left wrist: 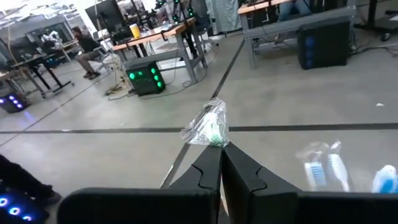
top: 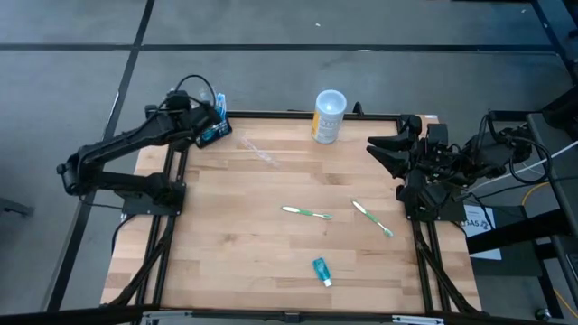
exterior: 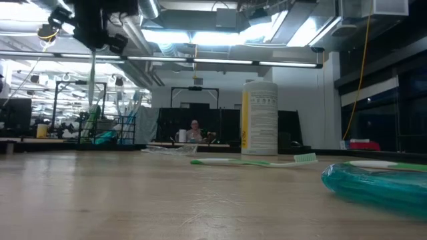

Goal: Pick & Place toothbrushing station
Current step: Put the green toothbrush into the left section of the black organizer

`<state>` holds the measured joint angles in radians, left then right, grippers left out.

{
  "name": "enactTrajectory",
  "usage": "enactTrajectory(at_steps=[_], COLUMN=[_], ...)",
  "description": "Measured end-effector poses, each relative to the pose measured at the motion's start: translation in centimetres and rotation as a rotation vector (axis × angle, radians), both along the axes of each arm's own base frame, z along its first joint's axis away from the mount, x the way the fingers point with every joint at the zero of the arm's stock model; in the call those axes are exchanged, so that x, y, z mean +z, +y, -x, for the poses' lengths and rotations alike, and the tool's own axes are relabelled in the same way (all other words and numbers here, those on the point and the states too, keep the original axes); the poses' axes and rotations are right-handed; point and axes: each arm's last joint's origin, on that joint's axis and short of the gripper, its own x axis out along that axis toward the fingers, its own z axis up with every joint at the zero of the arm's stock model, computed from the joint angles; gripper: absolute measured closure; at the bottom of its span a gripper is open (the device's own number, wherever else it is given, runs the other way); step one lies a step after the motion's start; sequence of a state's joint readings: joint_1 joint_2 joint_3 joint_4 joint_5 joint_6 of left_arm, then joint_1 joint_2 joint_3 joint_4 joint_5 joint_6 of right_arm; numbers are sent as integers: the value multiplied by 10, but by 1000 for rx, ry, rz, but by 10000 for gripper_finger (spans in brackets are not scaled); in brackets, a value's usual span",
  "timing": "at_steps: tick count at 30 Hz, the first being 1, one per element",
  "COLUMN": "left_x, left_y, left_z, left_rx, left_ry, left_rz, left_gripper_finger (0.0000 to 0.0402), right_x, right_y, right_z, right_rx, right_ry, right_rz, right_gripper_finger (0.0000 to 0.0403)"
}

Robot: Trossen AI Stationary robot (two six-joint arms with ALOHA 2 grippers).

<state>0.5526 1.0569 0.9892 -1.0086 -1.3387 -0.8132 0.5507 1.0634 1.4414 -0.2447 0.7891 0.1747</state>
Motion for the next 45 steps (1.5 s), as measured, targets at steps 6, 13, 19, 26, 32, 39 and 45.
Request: enactTrajectory(at_steps=[6, 13, 19, 26, 32, 39, 45], left_x=[-29, -39, -39, -44, -64, -81, -82], left_y=[2, 3, 3, 9, 14, 14, 17], left_z=[-4, 0, 0, -1, 1, 1, -6], left_rx=[24, 51, 51, 75, 89, 74, 13], left_ry=[-33, -60, -57, -32, -35, -96, -215], left_rz=[-12, -24, -23, 0, 65, 106, 171], left_gripper_finger=[399, 399, 399, 399, 399, 382, 327], right_x=[0, 1, 1, 1, 1, 1, 1], right_y=[0, 1, 1, 1, 3, 5, 5], right_z=[0, 1, 1, 1, 2, 4, 4], right_rx=[0, 2, 2, 2, 16, 5, 5], right_ry=[-3, -12, -11, -12, -12, -12, -11], right_rz=[-8, -31, -30, -31, -36, -41, -35], right_gripper_finger=[293, 293, 293, 293, 293, 293, 293])
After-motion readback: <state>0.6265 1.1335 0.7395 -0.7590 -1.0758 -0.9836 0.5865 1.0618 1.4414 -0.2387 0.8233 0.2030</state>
